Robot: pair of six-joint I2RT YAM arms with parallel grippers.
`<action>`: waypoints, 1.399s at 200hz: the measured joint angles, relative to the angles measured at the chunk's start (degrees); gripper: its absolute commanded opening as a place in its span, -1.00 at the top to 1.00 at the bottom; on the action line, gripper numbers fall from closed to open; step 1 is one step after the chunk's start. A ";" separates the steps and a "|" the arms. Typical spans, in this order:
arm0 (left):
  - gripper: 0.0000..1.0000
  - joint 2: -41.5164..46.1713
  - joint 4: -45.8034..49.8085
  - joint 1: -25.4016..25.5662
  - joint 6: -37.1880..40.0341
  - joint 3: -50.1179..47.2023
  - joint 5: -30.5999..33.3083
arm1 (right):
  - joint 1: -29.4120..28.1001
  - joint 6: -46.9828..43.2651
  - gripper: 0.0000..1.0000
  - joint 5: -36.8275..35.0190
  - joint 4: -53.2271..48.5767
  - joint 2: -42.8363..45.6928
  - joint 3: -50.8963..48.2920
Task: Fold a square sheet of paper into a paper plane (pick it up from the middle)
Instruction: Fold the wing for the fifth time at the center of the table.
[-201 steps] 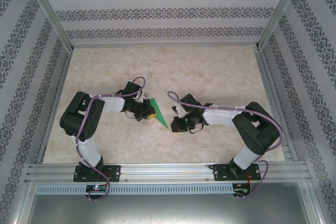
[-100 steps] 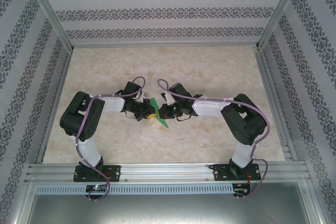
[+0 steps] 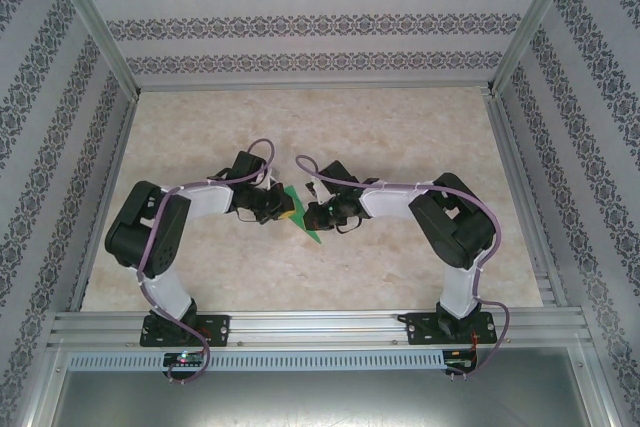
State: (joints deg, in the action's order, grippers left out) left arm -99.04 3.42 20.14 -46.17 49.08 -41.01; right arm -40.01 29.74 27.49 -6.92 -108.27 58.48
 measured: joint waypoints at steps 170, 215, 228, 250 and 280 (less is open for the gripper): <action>0.83 -5.07 -0.02 1.84 8.33 2.14 5.18 | -0.66 -3.19 1.00 -1.55 -5.57 -1.31 3.30; 0.82 -5.31 -0.02 -1.29 10.88 2.14 3.91 | -0.63 -4.70 1.00 -1.66 -5.92 -1.40 3.39; 0.82 -5.49 -0.02 -3.06 11.30 2.16 3.34 | -0.63 -4.74 1.00 -1.66 -5.92 -1.40 3.37; 0.82 -5.90 0.00 -5.92 11.76 2.32 2.12 | -0.61 -4.96 1.00 -1.66 -5.92 -1.40 3.34; 0.82 -7.15 0.46 -8.09 12.87 3.17 -0.57 | -0.61 -5.40 1.00 -1.73 -5.49 -1.51 3.34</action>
State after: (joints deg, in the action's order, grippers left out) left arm -106.19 3.88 12.05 -33.30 52.25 -41.58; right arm -40.62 24.34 25.76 -12.40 -109.78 61.82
